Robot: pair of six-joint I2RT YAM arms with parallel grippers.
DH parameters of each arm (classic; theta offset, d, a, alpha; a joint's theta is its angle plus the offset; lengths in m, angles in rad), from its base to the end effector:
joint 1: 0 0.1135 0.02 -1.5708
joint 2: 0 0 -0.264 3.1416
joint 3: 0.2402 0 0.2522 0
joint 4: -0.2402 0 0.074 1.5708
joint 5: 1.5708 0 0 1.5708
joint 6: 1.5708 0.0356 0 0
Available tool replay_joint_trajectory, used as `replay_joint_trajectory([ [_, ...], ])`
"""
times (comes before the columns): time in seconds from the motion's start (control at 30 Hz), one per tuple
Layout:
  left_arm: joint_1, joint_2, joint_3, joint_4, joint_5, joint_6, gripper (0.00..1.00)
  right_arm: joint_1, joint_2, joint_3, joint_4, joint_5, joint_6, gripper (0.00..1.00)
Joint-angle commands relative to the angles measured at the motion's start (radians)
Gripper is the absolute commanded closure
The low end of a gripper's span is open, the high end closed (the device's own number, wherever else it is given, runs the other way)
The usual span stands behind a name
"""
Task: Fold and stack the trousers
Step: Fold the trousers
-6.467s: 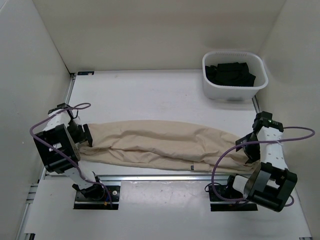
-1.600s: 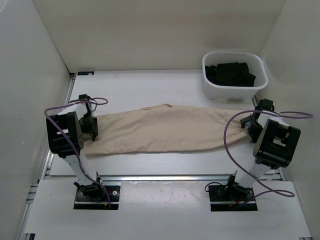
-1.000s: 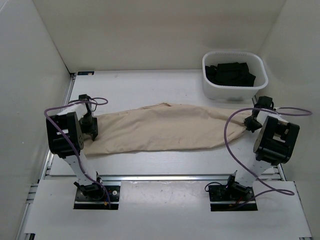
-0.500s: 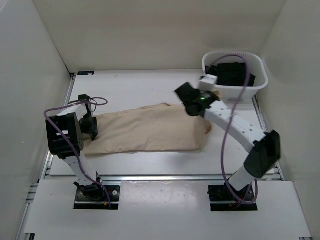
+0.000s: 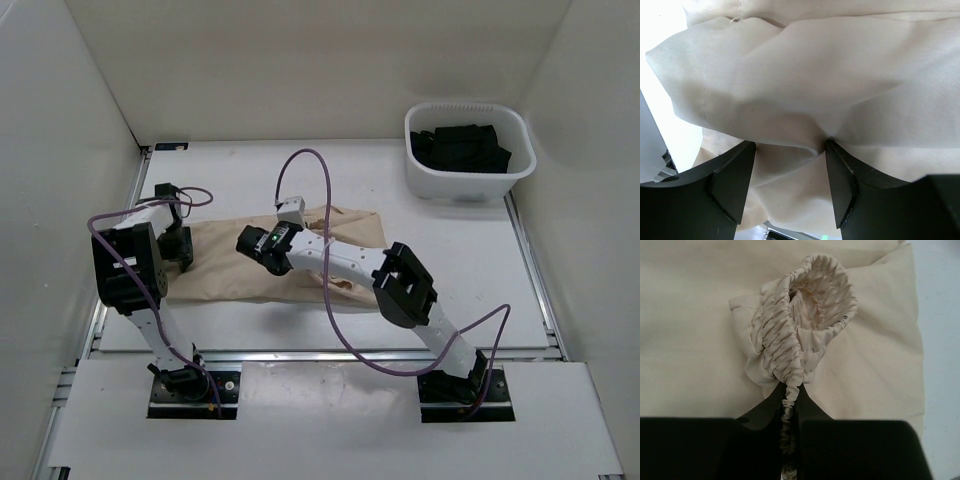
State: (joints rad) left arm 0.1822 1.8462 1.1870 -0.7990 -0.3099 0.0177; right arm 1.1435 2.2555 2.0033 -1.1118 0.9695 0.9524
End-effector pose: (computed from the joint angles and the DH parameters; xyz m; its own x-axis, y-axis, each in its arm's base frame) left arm 0.3268 0.0712 0.1577 -0.9807 -0.1635 -0.1070 -0.1889 0.9334 0.3050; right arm 0.2167 0.4051 0.2228 -0.5975 -0.1998 -0.7766 0.0727 0.9510 -0.3006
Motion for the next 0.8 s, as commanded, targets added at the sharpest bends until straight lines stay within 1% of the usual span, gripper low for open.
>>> replay_joint_trajectory([
  [0.0,0.005,0.018,0.017,0.06,0.018,-0.018,0.3,-0.014,-0.005,0.071,0.081,-0.064,-0.05,1.0],
  [0.03,0.005,0.018,0.017,0.06,0.018,-0.018,0.3,-0.014,0.006,0.083,0.134,-0.087,-0.084,1.0],
  [0.1,0.005,0.018,0.017,0.06,0.018,-0.018,0.3,0.011,0.006,0.092,0.177,-0.101,-0.171,1.0],
  [0.13,0.005,0.018,0.017,0.06,0.018,-0.018,0.3,0.021,0.006,0.092,0.235,-0.11,-0.21,0.97],
  [0.17,0.005,0.018,0.017,0.06,0.018,-0.018,0.3,0.034,0.006,0.078,0.274,-0.155,-0.318,0.78],
  [0.2,0.005,0.018,0.017,0.06,0.018,-0.018,0.3,0.035,0.006,0.078,0.311,-0.201,-0.378,0.66],
  [0.23,0.005,0.018,0.017,0.06,0.018,-0.018,0.3,0.05,0.006,0.078,0.357,-0.253,-0.435,0.57],
  [0.27,0.005,0.009,0.017,0.06,0.018,-0.018,0.3,0.074,0.006,0.092,0.366,-0.29,-0.482,0.47],
  [0.3,0.005,0.008,0.017,0.051,0.018,-0.018,0.3,0.09,0.006,0.103,0.38,-0.305,-0.582,0.31],
  [0.33,0.014,0.008,0.017,0.05,0.018,-0.018,0.29,0.108,0.006,0.103,0.397,-0.314,-0.639,0.26],
  [0.37,0.014,0.008,0.017,0.05,0.018,-0.018,0.29,0.143,-0.016,0.103,0.436,-0.315,-0.693,0.24],
  [0.4,0.014,0.008,0.017,0.05,0.018,-0.018,0.28,0.159,-0.057,0.092,0.455,-0.315,-0.768,0.22],
  [0.47,0.033,-0.011,0.026,0.038,0.018,-0.018,0.28,0.17,-0.111,0.04,0.489,-0.315,-0.782,0.22],
  [0.53,0.043,-0.039,0.036,0.038,0.018,-0.018,0.24,0.17,-0.221,-0.039,0.515,-0.26,-0.7,0.22],
  [0.57,0.043,-0.051,0.057,0.024,0.018,-0.018,0.24,0.141,-0.259,-0.139,0.527,-0.227,-0.666,0.24],
  [0.6,0.043,-0.064,0.066,0.015,0.028,-0.018,0.24,0.124,-0.331,-0.188,0.527,-0.2,-0.629,0.26],
  [0.63,0.043,-0.088,0.075,0.015,0.028,-0.018,0.24,0.102,-0.362,-0.237,0.527,-0.175,-0.538,0.32],
  [0.67,0.043,-0.1,0.097,0.003,0.028,-0.018,0.24,0.049,-0.41,-0.282,0.492,-0.157,-0.484,0.36],
  [0.7,0.043,-0.113,0.109,-0.012,0.028,-0.018,0.24,0.014,-0.427,-0.36,0.468,-0.157,-0.427,0.42],
  [0.73,0.043,-0.123,0.124,-0.023,0.028,-0.018,0.23,-0.064,-0.438,-0.391,0.44,-0.181,-0.321,0.53],
  [0.77,0.043,-0.133,0.161,-0.037,0.037,-0.018,0.23,-0.105,-0.457,-0.423,0.426,-0.219,-0.29,0.58],
])
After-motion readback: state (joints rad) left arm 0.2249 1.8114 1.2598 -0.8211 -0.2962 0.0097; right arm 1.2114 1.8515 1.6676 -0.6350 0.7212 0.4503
